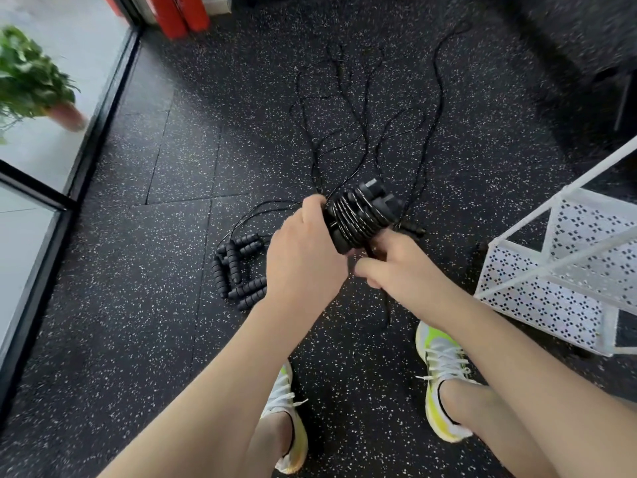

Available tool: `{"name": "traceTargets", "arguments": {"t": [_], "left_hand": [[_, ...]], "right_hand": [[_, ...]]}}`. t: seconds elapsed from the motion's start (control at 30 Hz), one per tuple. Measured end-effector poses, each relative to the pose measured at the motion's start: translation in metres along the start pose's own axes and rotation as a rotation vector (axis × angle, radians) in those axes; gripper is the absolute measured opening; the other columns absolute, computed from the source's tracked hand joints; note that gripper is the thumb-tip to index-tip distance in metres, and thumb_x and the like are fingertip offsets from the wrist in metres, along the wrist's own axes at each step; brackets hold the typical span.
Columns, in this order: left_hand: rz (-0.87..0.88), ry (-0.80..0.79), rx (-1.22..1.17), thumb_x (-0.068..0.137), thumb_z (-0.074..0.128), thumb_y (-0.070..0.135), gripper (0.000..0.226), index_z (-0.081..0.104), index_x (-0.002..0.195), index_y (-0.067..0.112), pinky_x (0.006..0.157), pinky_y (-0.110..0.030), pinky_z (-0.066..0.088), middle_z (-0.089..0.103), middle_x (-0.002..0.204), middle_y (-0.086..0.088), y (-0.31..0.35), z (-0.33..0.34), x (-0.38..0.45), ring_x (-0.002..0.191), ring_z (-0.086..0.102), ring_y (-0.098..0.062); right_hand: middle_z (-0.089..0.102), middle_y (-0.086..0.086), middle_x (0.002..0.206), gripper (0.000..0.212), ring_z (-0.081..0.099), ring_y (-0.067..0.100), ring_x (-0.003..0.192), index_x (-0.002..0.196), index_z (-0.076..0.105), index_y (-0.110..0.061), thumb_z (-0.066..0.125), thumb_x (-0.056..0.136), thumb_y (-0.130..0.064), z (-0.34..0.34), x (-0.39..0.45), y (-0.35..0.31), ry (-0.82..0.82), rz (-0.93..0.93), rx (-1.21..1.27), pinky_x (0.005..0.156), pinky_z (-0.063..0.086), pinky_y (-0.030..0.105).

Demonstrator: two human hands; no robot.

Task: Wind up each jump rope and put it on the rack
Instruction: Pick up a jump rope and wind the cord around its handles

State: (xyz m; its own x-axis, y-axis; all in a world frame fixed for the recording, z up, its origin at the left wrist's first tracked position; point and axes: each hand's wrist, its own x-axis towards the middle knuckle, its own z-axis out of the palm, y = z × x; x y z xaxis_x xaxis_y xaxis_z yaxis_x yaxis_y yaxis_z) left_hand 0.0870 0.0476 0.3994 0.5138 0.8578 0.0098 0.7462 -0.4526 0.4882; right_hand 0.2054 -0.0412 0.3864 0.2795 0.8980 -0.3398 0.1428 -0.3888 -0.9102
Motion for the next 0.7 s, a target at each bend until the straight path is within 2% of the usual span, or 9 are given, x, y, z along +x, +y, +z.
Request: {"name": "traceTargets", "arguments": {"t": [0.07,0.13,0.23,0.3,0.4,0.43,0.5,0.57,0.7], "left_hand": [[-0.018,0.002,0.050,0.081,0.076,0.022,0.052,0.046,0.123,0.017,0.079,-0.037,0.044,0.061,0.111,-0.003,-0.001,0.003,0.000,0.101,0.060,-0.028],[0.000,0.040,0.105,0.083,0.071,0.019,0.040,0.044,0.112,0.016,0.076,-0.036,0.041,0.057,0.103,-0.002,-0.001,0.007,-0.002,0.098,0.058,-0.028],[0.017,0.028,0.160,0.084,0.069,0.019,0.039,0.033,0.101,0.020,0.075,-0.035,0.033,0.045,0.096,0.003,0.001,0.013,-0.006,0.099,0.055,-0.029],[0.034,-0.023,0.142,0.083,0.070,0.023,0.041,0.038,0.108,0.018,0.080,-0.037,0.035,0.050,0.105,0.000,0.001,0.016,-0.007,0.105,0.053,-0.029],[0.058,-0.155,0.015,0.082,0.070,0.028,0.070,0.037,0.143,0.013,0.102,-0.037,0.036,0.049,0.129,-0.003,-0.002,0.014,-0.006,0.123,0.044,-0.026],[0.053,-0.193,-0.049,0.083,0.069,0.029,0.076,0.034,0.149,0.015,0.102,-0.031,0.033,0.049,0.132,-0.001,-0.002,0.012,-0.006,0.125,0.042,-0.023],[0.059,-0.206,-0.102,0.084,0.070,0.033,0.072,0.041,0.149,0.019,0.090,-0.019,0.027,0.054,0.127,0.003,-0.004,0.008,-0.003,0.122,0.048,-0.019],[0.052,-0.164,-0.105,0.083,0.075,0.037,0.065,0.051,0.142,0.024,0.082,-0.013,0.024,0.060,0.120,0.006,-0.006,0.005,-0.001,0.113,0.053,-0.014],[0.033,-0.089,-0.116,0.082,0.078,0.033,0.058,0.057,0.135,0.025,0.081,-0.016,0.028,0.063,0.114,0.009,-0.008,0.003,0.002,0.106,0.054,-0.013]], "right_hand": [[0.058,-0.007,0.077,0.020,0.048,0.010,0.070,0.090,0.069,-0.028,0.065,0.073,-0.036,0.004,-0.001,-0.004,-0.049,0.031,0.168,0.067,0.037,0.035],[0.054,-0.005,0.076,0.020,0.046,0.011,0.071,0.086,0.074,-0.029,0.070,0.082,-0.048,0.006,-0.002,-0.008,-0.001,0.055,0.279,0.064,0.037,0.032],[0.055,-0.002,0.070,0.048,0.050,0.014,0.062,0.090,0.070,-0.010,0.062,0.093,-0.057,0.006,-0.001,-0.004,0.084,0.083,0.157,0.063,0.043,0.032],[0.061,-0.007,0.065,0.048,0.055,0.013,0.057,0.086,0.067,-0.011,0.059,0.095,-0.057,0.004,-0.001,-0.001,0.110,0.092,0.117,0.062,0.045,0.032],[0.062,-0.006,0.060,0.044,0.055,0.012,0.050,0.079,0.063,-0.015,0.055,0.099,-0.053,-0.002,0.000,-0.002,0.175,0.073,0.031,0.054,0.043,0.026],[0.060,-0.005,0.058,0.045,0.053,0.012,0.048,0.077,0.062,-0.014,0.055,0.099,-0.052,-0.005,0.001,-0.001,0.193,0.073,0.035,0.050,0.041,0.025],[0.057,-0.001,0.056,0.046,0.048,0.012,0.045,0.074,0.061,-0.012,0.056,0.099,-0.050,-0.010,0.004,0.002,0.222,0.100,0.114,0.043,0.037,0.024],[0.059,-0.001,0.058,0.048,0.048,0.013,0.047,0.074,0.065,-0.011,0.056,0.099,-0.050,-0.013,0.006,0.003,0.233,0.129,0.169,0.042,0.035,0.023],[0.058,-0.011,0.046,0.049,0.047,0.003,0.040,0.066,0.065,-0.013,0.054,0.101,-0.044,-0.013,0.002,0.000,0.236,0.064,-0.183,0.047,0.035,0.017]]}}
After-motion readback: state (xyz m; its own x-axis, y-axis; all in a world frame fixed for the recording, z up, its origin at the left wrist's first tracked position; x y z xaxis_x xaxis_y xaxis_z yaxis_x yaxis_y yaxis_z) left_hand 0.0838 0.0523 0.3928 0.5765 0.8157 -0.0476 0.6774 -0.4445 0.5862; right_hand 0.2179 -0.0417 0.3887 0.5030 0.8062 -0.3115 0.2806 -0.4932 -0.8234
